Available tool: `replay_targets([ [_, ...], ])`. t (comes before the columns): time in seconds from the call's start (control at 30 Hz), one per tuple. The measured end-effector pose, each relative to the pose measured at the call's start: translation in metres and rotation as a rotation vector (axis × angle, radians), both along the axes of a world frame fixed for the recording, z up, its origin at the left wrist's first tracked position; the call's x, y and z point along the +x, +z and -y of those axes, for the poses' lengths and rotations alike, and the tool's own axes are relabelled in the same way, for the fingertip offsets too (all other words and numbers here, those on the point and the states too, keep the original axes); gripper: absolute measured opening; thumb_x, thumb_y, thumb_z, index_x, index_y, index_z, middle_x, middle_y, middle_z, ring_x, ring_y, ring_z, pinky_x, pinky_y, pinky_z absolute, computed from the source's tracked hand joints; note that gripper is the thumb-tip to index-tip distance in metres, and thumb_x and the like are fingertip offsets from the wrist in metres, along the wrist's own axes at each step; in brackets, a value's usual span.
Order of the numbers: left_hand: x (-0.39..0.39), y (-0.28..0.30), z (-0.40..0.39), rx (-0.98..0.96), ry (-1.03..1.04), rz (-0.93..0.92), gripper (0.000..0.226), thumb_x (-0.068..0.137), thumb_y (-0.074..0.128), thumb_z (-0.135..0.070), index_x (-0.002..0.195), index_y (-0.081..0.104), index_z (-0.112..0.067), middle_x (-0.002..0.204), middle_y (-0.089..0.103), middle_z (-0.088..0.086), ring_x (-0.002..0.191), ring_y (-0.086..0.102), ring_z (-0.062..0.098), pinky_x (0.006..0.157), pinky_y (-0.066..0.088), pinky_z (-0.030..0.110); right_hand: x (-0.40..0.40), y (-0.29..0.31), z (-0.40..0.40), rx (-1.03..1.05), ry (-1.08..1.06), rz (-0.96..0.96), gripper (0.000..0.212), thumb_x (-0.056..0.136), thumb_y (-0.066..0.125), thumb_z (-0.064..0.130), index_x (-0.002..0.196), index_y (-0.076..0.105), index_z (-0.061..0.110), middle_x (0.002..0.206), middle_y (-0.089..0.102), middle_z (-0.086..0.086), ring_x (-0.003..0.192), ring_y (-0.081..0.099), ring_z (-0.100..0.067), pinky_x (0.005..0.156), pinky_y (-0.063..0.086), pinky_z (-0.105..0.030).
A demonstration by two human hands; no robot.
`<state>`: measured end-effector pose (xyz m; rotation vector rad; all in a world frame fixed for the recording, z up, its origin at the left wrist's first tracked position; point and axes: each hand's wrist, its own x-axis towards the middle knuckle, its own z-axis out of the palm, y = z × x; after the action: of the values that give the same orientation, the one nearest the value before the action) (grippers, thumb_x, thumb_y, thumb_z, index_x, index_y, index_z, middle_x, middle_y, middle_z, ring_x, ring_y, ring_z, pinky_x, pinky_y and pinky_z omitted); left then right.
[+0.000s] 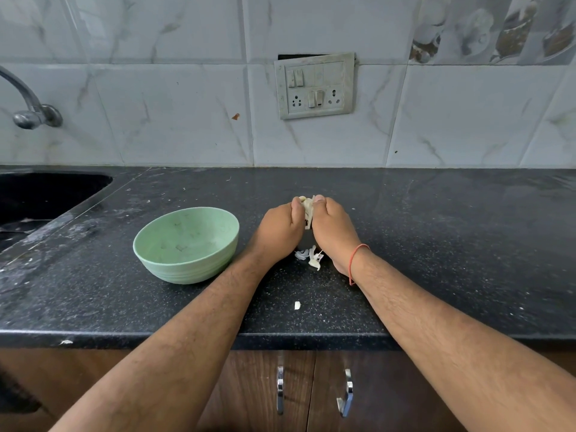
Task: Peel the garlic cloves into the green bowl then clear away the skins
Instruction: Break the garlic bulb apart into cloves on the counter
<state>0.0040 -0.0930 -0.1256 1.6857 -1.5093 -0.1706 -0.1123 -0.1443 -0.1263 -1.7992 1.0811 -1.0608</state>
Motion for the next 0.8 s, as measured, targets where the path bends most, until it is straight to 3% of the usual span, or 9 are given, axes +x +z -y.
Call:
replay_targets([
  [0.1,0.002,-0.002,0.0,-0.017,-0.002,-0.054,0.06,0.116,0.024,-0.032,0.072,0.058,-0.009,0.075,0.069,0.011,0.071,0.062,0.025,0.07,0.046,0.037,-0.002,0.0,0.004,0.063,0.025,0.071,0.041,0.114,0.031,0.041,0.097,0.063,0.021,0.091,0.062,0.006,0.085,0.058,-0.011,0.079,0.047,-0.036],
  [0.27,0.0,-0.001,-0.007,-0.024,-0.023,-0.07,0.057,0.116,0.029,-0.034,0.079,0.062,-0.005,0.079,0.071,0.012,0.079,0.068,0.029,0.074,0.051,0.039,-0.006,-0.001,0.003,0.153,0.064,0.159,0.038,0.111,0.035,0.045,0.087,0.06,0.03,0.08,0.057,0.009,0.077,0.055,-0.015,0.081,0.046,-0.04],
  [0.43,-0.001,-0.004,-0.02,-0.02,-0.063,-0.083,0.053,0.114,0.033,-0.034,0.073,0.059,-0.012,0.071,0.068,0.002,0.075,0.067,0.028,0.077,0.054,0.044,-0.017,0.002,-0.002,0.198,0.06,0.138,0.046,0.107,0.034,0.052,0.112,0.072,0.025,0.093,0.069,-0.005,0.082,0.065,-0.027,0.072,0.051,-0.041],
  [0.63,-0.004,-0.004,-0.039,-0.006,-0.105,-0.027,0.051,0.114,0.033,-0.035,0.067,0.05,-0.024,0.062,0.055,-0.011,0.061,0.051,0.009,0.071,0.046,0.036,-0.037,-0.001,-0.003,0.247,0.037,0.197,0.042,0.112,0.036,0.044,0.113,0.069,0.017,0.078,0.053,0.0,0.069,0.049,-0.017,0.056,0.041,-0.032],
  [0.8,-0.006,-0.005,-0.045,0.019,-0.102,-0.071,0.051,0.113,0.039,-0.032,0.071,0.057,-0.011,0.057,0.052,-0.015,0.056,0.045,0.003,0.064,0.04,0.03,-0.045,0.0,-0.003,0.275,-0.009,0.27,0.04,0.112,0.037,0.041,0.118,0.069,0.017,0.066,0.044,0.003,0.056,0.039,-0.011,0.048,0.034,-0.028],
])
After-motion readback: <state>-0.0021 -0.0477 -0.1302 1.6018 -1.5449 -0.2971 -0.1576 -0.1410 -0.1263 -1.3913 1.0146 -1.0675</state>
